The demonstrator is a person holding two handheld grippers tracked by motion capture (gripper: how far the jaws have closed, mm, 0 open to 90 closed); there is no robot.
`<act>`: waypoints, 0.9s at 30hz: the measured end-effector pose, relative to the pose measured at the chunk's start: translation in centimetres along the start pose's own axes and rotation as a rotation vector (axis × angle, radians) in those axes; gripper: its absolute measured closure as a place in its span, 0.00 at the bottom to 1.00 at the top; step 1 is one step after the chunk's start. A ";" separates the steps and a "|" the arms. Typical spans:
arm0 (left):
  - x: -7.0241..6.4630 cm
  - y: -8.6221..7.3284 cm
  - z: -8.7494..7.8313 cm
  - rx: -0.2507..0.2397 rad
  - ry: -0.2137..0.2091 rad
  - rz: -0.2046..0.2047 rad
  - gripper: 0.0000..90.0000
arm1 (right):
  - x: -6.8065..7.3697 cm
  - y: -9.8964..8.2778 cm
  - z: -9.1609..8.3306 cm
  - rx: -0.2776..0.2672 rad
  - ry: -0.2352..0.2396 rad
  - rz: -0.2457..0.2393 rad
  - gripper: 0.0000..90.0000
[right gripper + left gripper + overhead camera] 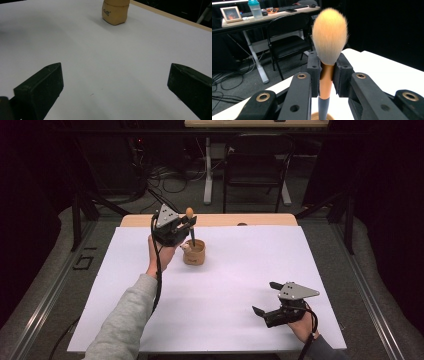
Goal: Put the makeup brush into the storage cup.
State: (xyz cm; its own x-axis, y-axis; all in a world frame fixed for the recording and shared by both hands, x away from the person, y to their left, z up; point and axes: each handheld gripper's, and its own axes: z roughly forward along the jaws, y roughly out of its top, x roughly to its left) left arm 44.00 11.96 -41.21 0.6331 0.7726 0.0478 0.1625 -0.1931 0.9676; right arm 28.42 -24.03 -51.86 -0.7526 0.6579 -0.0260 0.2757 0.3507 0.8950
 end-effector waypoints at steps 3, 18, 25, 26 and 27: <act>0.2 -0.1 0.3 0.009 0.007 0.005 0.87 | 0.0 0.0 0.0 0.000 0.000 -0.002 0.00; 0.5 -0.8 1.5 0.043 0.023 -0.006 0.87 | 0.1 0.0 0.0 0.010 -0.003 -0.010 0.00; 0.6 -1.3 2.1 0.057 0.025 -0.013 0.87 | 0.2 0.0 0.1 0.015 -0.002 -0.018 0.00; 0.6 -1.3 2.2 0.057 0.025 -0.014 0.87 | 0.2 0.0 0.1 0.016 -0.002 -0.018 0.00; 0.6 -1.4 2.2 0.058 0.025 -0.015 0.87 | 0.2 0.0 0.1 0.016 -0.004 -0.019 0.00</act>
State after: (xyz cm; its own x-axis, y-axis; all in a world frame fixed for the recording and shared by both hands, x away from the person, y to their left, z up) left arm 45.84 11.36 -43.07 0.6113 0.7904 0.0408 0.2159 -0.2161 0.9522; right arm 28.36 -23.83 -51.89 -0.7554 0.6537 -0.0448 0.2710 0.3740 0.8870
